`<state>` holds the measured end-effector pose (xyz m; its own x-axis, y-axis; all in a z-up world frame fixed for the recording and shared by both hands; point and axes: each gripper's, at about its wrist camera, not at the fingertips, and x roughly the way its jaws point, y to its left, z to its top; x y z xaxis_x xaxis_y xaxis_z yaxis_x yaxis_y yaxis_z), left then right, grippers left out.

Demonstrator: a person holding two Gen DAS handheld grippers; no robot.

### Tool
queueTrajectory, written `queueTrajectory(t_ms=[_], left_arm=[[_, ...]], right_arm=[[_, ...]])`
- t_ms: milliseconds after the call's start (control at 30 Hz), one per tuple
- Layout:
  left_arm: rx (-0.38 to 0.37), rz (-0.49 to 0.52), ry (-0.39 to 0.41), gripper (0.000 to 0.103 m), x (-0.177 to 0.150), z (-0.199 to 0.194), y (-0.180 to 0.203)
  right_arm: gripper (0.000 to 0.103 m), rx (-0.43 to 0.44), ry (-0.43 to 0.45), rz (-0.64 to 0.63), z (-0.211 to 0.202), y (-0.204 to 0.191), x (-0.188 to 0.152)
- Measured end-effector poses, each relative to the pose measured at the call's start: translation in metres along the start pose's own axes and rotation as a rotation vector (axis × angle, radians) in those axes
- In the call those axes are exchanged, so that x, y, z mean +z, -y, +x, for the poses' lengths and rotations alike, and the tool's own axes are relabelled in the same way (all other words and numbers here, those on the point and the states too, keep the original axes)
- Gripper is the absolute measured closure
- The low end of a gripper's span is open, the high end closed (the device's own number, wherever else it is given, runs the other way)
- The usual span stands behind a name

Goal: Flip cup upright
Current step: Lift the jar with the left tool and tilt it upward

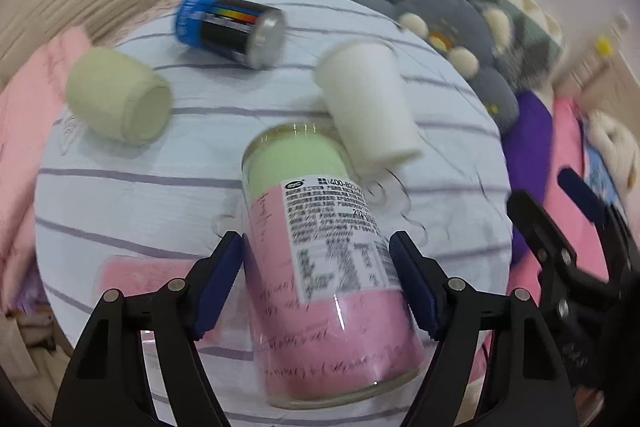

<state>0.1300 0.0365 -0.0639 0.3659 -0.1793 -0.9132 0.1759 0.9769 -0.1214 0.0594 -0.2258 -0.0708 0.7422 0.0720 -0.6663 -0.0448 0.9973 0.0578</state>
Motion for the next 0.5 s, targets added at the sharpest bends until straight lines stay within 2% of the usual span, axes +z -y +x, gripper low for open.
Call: queueTrajectory(t_ms=[200, 333, 500], left_arm=[[-0.005, 0.093, -0.029, 0.027, -0.021, 0.009, 0.014], [-0.014, 0.084, -0.020, 0.027, -0.027, 0.004, 0.009], [0.028, 0.074, -0.022, 0.027, -0.031, 0.001, 0.006]], right_arm=[[0.015, 0.014, -0.036, 0.037, -0.002, 0.009, -0.010], [0.015, 0.036, -0.050, 0.055, -0.002, 0.009, -0.011], [0.015, 0.083, -0.083, 0.075, 0.003, 0.006, -0.011]])
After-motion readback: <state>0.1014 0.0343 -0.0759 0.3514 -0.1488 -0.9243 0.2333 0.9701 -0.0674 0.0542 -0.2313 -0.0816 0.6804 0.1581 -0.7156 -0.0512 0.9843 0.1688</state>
